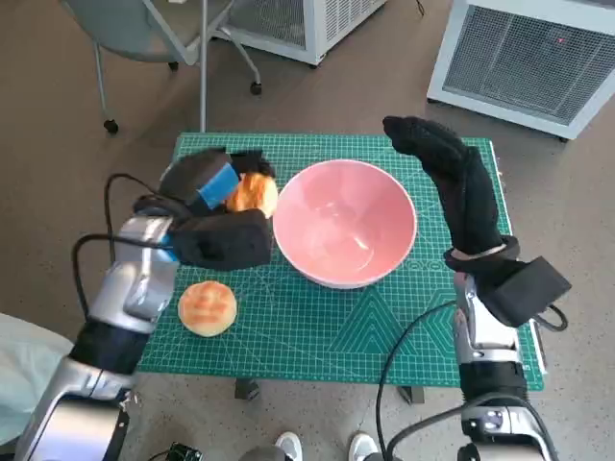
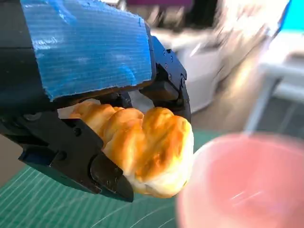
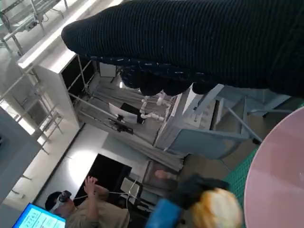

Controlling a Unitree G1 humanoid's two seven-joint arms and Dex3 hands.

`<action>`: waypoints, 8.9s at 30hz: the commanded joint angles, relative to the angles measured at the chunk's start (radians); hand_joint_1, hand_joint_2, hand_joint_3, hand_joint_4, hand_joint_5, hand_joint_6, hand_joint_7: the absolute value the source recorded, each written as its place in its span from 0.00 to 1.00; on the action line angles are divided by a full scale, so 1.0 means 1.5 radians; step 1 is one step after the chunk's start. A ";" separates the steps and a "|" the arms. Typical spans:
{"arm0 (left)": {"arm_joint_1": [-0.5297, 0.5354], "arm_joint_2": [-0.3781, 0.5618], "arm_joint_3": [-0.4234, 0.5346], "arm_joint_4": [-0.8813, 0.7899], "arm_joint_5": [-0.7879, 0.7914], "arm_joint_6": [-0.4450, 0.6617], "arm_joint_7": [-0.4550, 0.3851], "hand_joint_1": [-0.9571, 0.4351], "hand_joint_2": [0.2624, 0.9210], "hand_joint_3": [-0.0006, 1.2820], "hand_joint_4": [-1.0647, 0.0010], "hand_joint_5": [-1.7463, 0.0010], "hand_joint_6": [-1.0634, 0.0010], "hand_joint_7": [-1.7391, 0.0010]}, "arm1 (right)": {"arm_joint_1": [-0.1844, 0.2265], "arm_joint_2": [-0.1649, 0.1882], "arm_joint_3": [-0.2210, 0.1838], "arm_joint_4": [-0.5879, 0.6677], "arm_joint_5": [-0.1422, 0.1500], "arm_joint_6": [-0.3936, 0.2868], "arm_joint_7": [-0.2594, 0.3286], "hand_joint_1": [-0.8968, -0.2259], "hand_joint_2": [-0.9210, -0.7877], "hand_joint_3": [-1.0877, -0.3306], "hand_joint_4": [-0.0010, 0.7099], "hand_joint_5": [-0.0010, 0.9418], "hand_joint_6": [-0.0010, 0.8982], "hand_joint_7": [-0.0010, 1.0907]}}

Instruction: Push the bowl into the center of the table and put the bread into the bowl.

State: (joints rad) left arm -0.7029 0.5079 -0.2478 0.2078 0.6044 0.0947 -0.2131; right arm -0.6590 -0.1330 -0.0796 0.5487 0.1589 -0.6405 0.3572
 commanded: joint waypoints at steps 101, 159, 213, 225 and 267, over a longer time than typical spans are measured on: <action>0.255 0.254 0.187 -0.259 -0.305 -0.047 -0.401 0.50 0.72 0.00 0.88 1.00 0.65 0.99 | 0.035 0.023 -0.011 -0.007 0.032 0.032 0.004 0.33 0.00 0.44 0.25 0.00 0.00 0.45; 0.173 0.180 0.146 -0.121 -0.233 -0.132 -0.264 0.69 1.00 0.09 0.40 0.33 0.48 0.26 | 0.048 0.016 -0.024 -0.022 0.027 0.041 0.002 0.32 0.00 0.44 0.25 0.00 0.00 0.46; -0.168 -0.170 -0.078 0.299 -0.081 -0.243 -0.037 0.54 0.95 0.08 0.59 0.84 0.62 0.69 | 0.090 0.009 -0.041 -0.101 0.055 0.066 -0.002 0.34 0.00 0.43 0.25 0.00 0.00 0.45; -0.141 -0.143 -0.059 0.273 -0.117 -0.262 -0.059 0.42 0.98 0.01 0.85 1.00 0.71 0.98 | 0.091 0.016 -0.043 -0.107 0.061 0.074 -0.003 0.34 0.00 0.47 0.25 0.00 0.00 0.44; 0.008 -0.274 0.231 0.191 -0.573 -0.420 -0.166 0.31 1.00 0.23 0.88 0.98 0.74 0.99 | 0.061 0.013 -0.034 -0.156 0.043 0.085 -0.016 0.32 0.00 0.52 0.25 0.00 0.00 0.47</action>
State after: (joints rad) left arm -0.7053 0.1210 0.0890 0.4622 -0.2608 -0.4871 -0.4823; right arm -0.5617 -0.1102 -0.1335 0.2899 0.2378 -0.5077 0.3425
